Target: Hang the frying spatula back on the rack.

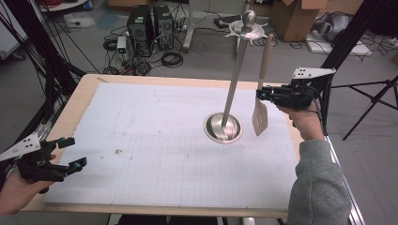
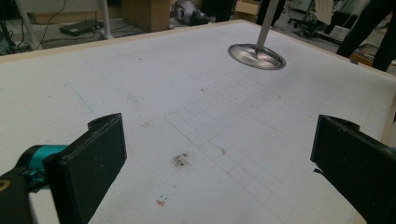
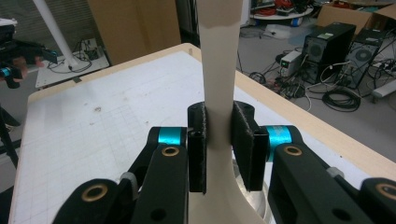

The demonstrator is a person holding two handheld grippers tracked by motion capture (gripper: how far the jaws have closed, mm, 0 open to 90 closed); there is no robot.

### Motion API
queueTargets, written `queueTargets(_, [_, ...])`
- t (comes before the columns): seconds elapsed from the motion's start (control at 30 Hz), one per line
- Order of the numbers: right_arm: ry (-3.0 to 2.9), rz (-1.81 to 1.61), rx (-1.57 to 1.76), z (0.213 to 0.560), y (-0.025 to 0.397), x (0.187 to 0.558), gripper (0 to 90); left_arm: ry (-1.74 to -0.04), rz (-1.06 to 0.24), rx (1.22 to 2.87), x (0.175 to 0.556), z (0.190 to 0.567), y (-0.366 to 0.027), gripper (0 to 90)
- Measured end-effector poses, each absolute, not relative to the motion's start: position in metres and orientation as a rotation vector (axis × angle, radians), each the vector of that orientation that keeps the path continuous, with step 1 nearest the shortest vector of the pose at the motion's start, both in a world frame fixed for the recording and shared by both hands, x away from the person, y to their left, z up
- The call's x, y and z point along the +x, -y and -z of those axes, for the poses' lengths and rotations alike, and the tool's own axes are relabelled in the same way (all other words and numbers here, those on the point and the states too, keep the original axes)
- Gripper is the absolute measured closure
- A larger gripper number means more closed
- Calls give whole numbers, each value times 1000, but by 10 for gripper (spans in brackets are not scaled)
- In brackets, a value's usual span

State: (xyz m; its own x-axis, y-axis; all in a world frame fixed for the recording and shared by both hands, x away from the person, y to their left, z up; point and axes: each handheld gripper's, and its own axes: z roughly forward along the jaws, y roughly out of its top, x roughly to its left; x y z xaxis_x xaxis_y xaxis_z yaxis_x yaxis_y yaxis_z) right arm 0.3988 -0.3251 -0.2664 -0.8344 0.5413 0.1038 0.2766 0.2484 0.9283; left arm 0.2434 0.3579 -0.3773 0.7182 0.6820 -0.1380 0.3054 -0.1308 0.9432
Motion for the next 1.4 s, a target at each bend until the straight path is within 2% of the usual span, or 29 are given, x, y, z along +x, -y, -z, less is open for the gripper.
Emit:
queueTargets(0.53, [-2266,-1631,761,269,318,404,744,-797,-394,1723,241,378,-360,39])
queueTargets(0.6, [-2228,-1652,760,268,319,403,660,-797,-393,1724,241,378,-360,39])
queueTargets(0.8, [-2211,-1626,751,265,321,398,563,-794,-394,1722,241,377,-359,39])
queueTargets(1.03, [-2221,-1589,734,265,315,394,328,-791,-390,1720,244,378,-358,39])
queueTargets(1.17, [-2225,-1563,755,267,311,393,232,-789,-391,1714,246,378,-358,39])
queueTargets(1.23, [-2210,-1567,755,268,309,392,187,-788,-391,1711,247,378,-358,38])
queueTargets(1.4, [-2170,-1575,767,271,310,387,160,-780,-401,1696,250,377,-355,38])
